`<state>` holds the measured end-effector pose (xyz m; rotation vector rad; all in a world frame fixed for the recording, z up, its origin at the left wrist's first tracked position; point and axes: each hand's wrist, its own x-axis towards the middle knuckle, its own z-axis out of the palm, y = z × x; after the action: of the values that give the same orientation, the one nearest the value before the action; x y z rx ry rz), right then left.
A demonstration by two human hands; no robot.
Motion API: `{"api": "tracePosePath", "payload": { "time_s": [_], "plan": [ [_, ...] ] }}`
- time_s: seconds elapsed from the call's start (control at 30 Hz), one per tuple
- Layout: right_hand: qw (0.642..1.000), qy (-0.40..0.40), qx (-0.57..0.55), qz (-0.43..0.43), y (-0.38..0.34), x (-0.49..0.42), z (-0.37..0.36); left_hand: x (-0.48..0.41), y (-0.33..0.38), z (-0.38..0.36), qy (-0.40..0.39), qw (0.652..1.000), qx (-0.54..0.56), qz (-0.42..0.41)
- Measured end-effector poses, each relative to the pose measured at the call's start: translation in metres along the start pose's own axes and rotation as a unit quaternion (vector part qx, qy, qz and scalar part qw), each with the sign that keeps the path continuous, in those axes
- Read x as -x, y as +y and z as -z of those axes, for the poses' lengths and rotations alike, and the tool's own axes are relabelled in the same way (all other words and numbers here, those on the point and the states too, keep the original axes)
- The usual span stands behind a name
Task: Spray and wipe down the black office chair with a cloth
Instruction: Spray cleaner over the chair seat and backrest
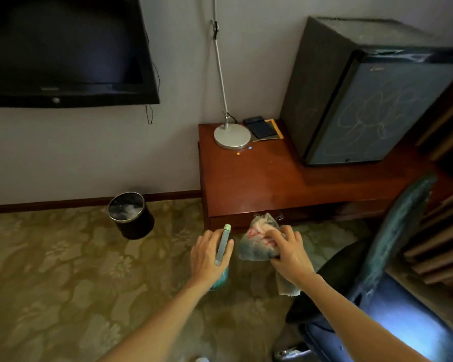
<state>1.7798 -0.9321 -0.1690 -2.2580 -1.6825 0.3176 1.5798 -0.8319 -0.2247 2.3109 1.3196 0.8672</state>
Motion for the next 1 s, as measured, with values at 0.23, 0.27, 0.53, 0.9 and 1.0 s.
{"api": "tracePosePath", "payload": {
  "time_s": [0.23, 0.27, 0.53, 0.9, 1.0],
  "plan": [
    [0.999, -0.009, 0.012, -0.033, 0.016, -0.079, 0.002, -0.118, -0.009, -0.025, 0.001, 1.0, 0.0, -0.009],
    [0.999, -0.008, 0.014, -0.031, 0.021, -0.093, 0.002, -0.134, -0.009, -0.031, 0.0, 1.0, 0.005, -0.008],
    [0.999, 0.0, 0.016, -0.044, 0.061, -0.224, 0.015, -0.261, -0.004, -0.084, -0.016, 0.999, 0.043, 0.0],
    [0.996, -0.04, 0.016, -0.084, 0.11, -0.31, 0.015, -0.355, -0.014, -0.148, -0.037, 0.997, 0.041, 0.048],
    [0.994, -0.052, 0.016, -0.098, 0.117, -0.314, 0.009, -0.358, -0.024, -0.16, -0.047, 0.997, 0.037, 0.043]
  ]
}}
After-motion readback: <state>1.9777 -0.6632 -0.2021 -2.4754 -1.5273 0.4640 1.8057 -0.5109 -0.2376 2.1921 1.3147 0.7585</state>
